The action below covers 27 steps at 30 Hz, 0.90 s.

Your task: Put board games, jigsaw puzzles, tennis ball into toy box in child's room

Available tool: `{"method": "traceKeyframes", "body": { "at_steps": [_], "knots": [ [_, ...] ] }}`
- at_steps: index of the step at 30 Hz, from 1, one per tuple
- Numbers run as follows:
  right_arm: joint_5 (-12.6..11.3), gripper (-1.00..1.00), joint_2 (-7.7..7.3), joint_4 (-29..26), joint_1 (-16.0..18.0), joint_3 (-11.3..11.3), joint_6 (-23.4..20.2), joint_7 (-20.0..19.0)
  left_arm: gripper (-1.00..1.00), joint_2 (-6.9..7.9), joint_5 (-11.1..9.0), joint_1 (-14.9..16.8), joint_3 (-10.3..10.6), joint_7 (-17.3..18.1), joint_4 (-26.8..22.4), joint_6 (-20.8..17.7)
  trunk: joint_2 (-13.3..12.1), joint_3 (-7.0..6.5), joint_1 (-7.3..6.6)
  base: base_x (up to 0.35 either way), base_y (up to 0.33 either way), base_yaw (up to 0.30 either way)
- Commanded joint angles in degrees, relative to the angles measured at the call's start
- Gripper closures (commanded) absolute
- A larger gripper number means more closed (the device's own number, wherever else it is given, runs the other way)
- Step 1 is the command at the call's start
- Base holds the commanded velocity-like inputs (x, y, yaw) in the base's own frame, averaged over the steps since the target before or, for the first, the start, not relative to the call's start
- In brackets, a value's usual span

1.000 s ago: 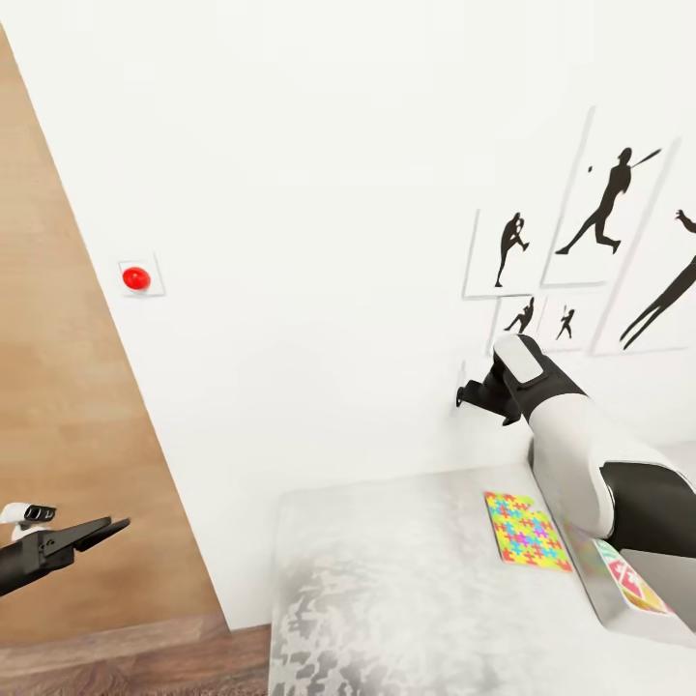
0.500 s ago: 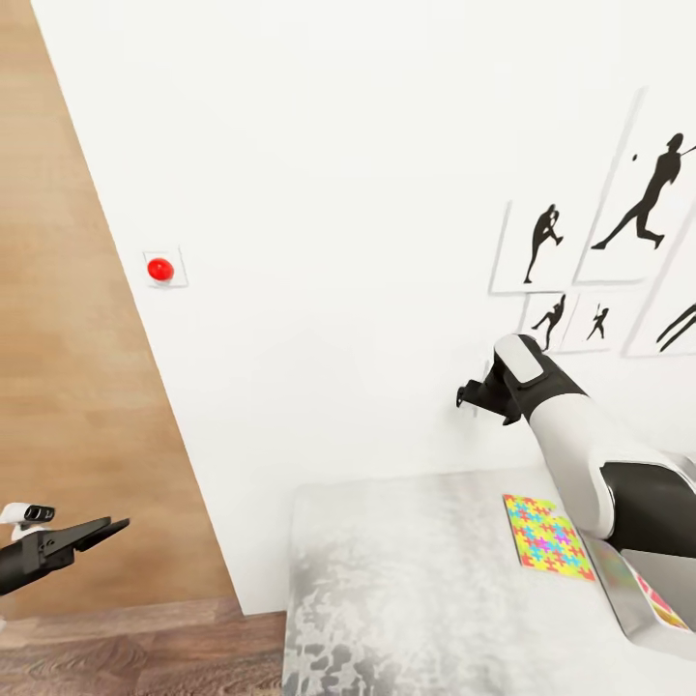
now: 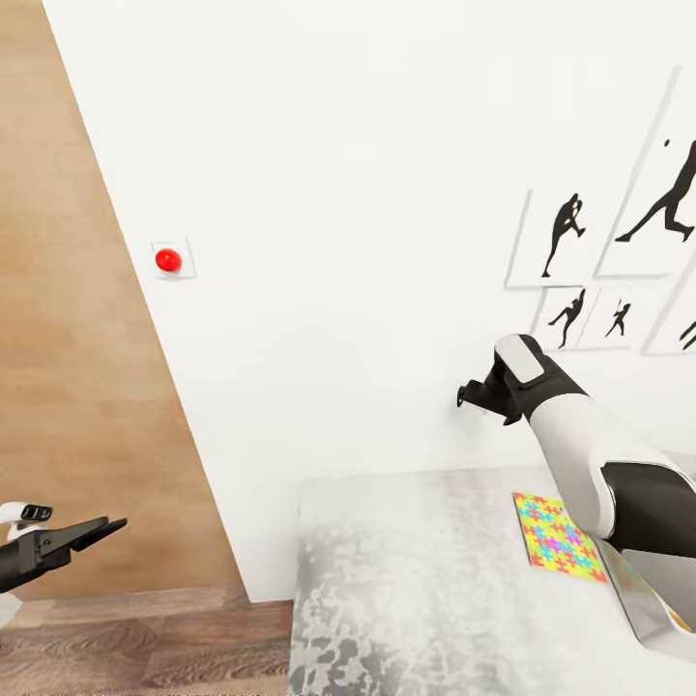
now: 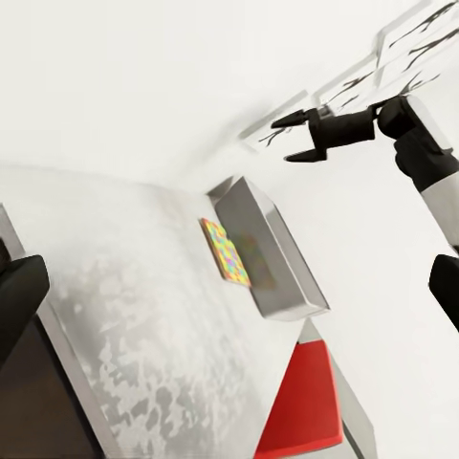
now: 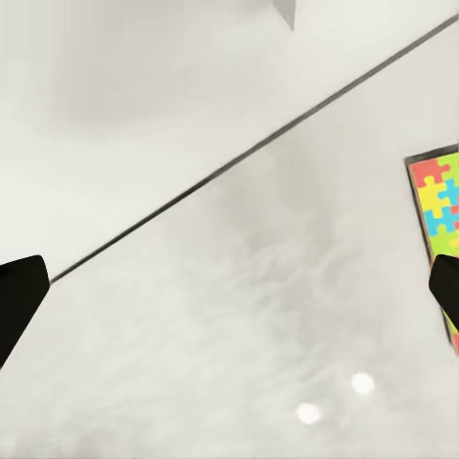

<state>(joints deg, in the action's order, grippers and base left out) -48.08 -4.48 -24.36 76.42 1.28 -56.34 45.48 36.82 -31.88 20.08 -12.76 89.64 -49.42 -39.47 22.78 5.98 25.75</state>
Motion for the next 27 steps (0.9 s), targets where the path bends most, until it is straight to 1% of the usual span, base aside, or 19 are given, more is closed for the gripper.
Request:
{"method": "traceKeyframes", "body": {
  "at_steps": [1,21,24,27],
  "knots": [
    [-0.43,-1.00,0.00,-0.07,0.05,0.13,-0.17,0.49,-1.00,0.09,-0.02,0.05,0.04,0.20,0.00,-0.60,0.14,0.23,0.03,0.000,0.000,0.077],
    [-0.37,-1.00,-0.05,-0.07,0.05,0.13,-0.17,0.49,-1.00,0.36,-0.02,0.05,0.06,0.18,0.02,-0.60,0.14,2.07,0.03,0.000,0.000,0.075],
    [-0.36,-1.00,-0.07,-0.07,0.05,0.13,-0.17,0.49,-1.00,0.36,-0.02,0.05,0.06,0.18,0.02,-0.60,0.14,2.29,0.03,0.000,0.000,-0.033],
    [-0.35,-1.00,-0.08,-0.07,0.05,0.13,-0.17,0.49,-1.00,0.36,-0.02,0.05,0.06,0.18,0.02,-0.60,0.14,2.40,0.03,0.000,0.000,-0.150]
  ]
}}
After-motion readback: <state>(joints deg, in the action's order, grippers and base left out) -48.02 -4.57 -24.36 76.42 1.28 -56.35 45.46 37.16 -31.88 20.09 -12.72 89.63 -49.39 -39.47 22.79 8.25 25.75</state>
